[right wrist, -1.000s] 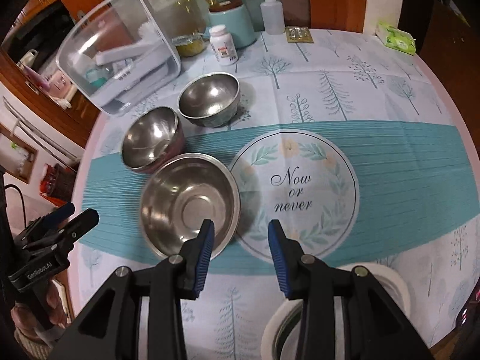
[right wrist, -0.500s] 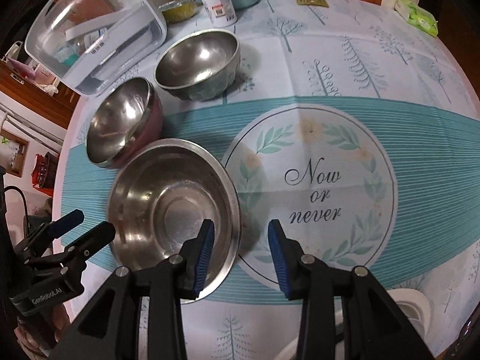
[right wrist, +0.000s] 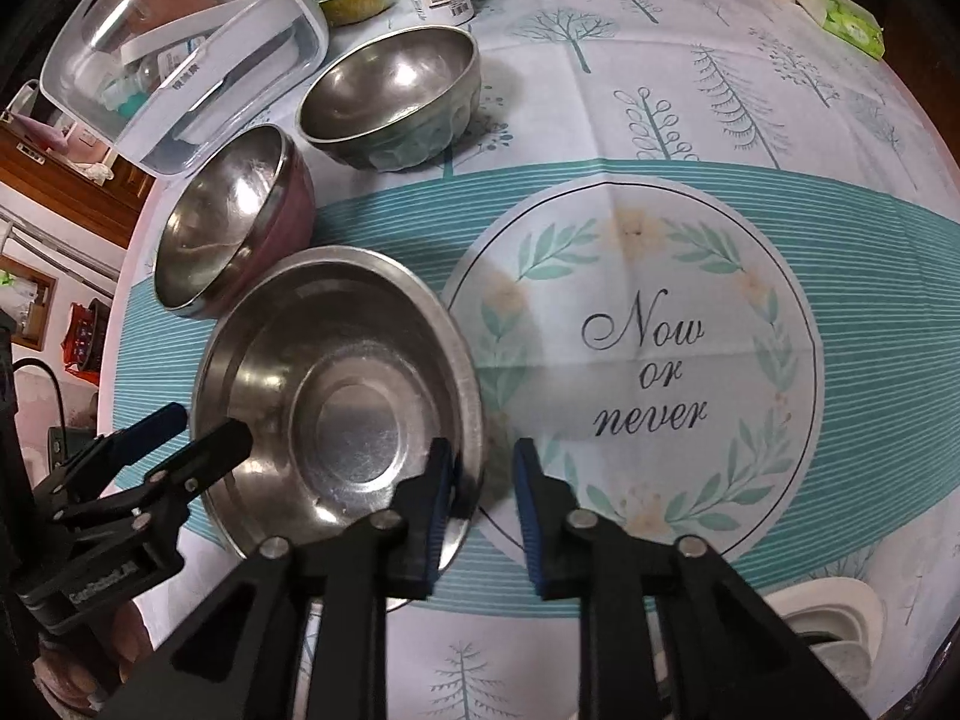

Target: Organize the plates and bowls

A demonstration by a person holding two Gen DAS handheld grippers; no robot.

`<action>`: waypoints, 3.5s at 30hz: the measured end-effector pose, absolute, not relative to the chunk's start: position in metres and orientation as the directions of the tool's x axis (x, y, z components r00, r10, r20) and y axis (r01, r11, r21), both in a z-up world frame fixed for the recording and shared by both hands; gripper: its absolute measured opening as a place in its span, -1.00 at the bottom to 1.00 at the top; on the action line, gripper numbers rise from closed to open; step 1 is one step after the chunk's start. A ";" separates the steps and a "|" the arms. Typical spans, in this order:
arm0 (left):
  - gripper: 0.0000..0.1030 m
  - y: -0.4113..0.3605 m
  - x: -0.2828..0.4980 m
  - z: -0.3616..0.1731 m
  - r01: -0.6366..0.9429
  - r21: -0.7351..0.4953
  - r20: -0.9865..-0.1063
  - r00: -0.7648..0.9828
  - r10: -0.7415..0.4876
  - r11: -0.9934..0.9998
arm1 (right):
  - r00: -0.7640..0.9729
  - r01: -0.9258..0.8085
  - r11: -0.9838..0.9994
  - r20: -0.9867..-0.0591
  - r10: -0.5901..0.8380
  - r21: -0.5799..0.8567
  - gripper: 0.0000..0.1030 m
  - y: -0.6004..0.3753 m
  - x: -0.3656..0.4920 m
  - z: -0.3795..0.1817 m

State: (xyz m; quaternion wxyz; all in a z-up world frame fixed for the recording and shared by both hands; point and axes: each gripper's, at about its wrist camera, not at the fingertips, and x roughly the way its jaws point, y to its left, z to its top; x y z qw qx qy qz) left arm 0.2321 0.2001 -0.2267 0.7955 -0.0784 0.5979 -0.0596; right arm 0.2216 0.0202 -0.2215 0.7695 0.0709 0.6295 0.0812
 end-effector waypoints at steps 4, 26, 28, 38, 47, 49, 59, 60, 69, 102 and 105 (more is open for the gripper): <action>-0.65 0.196 0.227 -0.228 0.016 -0.190 -0.949 0.255 -0.188 0.982 | 0.212 -0.048 0.979 -0.956 0.203 0.197 -0.78 0.024 0.216 -0.215; -0.68 0.195 0.090 -0.156 0.144 -0.178 -0.921 0.324 -0.216 0.973 | 0.232 -0.133 0.953 -0.926 0.298 0.273 -0.76 0.015 0.094 -0.159; -0.68 0.193 0.074 -0.162 0.154 -0.157 -0.932 0.305 -0.198 0.976 | 0.213 -0.140 0.952 -0.931 0.296 0.271 -0.76 0.017 0.080 -0.167; -0.68 0.196 0.026 -0.208 0.135 -0.112 -0.971 0.197 -0.138 0.984 | 0.114 -0.157 0.953 -0.953 0.280 0.261 -0.76 0.027 0.042 -0.205; -0.66 0.194 0.017 -0.210 0.149 -0.075 -0.973 0.203 -0.105 0.986 | 0.100 -0.171 0.955 -0.960 0.260 0.241 -0.74 0.034 0.038 -0.217; -0.53 0.194 0.017 -0.210 0.152 -0.083 -0.974 0.197 -0.113 0.985 | 0.096 -0.170 0.953 -0.959 0.267 0.249 -0.70 0.034 0.038 -0.217; 0.13 0.190 0.016 -0.196 0.167 -0.051 -0.966 0.243 -0.091 0.985 | 0.100 -0.161 0.957 -0.961 0.259 0.241 -0.65 0.038 0.034 -0.213; 0.14 0.191 0.016 -0.193 0.165 -0.051 -0.964 0.248 -0.092 0.985 | 0.105 -0.160 0.958 -0.961 0.257 0.238 -0.65 0.038 0.033 -0.211; 0.31 0.202 0.023 -0.167 0.163 0.009 -0.939 0.342 -0.048 0.987 | 0.167 -0.167 0.962 -0.955 0.244 0.217 -0.64 0.034 0.030 -0.188; 0.64 0.269 0.187 -0.002 0.137 0.043 -0.780 0.624 -0.053 0.990 | 0.573 -0.198 0.980 -0.810 0.125 0.012 -0.31 0.034 0.180 0.030; 0.64 0.272 0.215 -0.018 0.128 -0.004 -0.810 0.582 -0.078 0.992 | 0.555 -0.203 0.979 -0.823 0.118 0.004 -0.31 0.040 0.203 0.023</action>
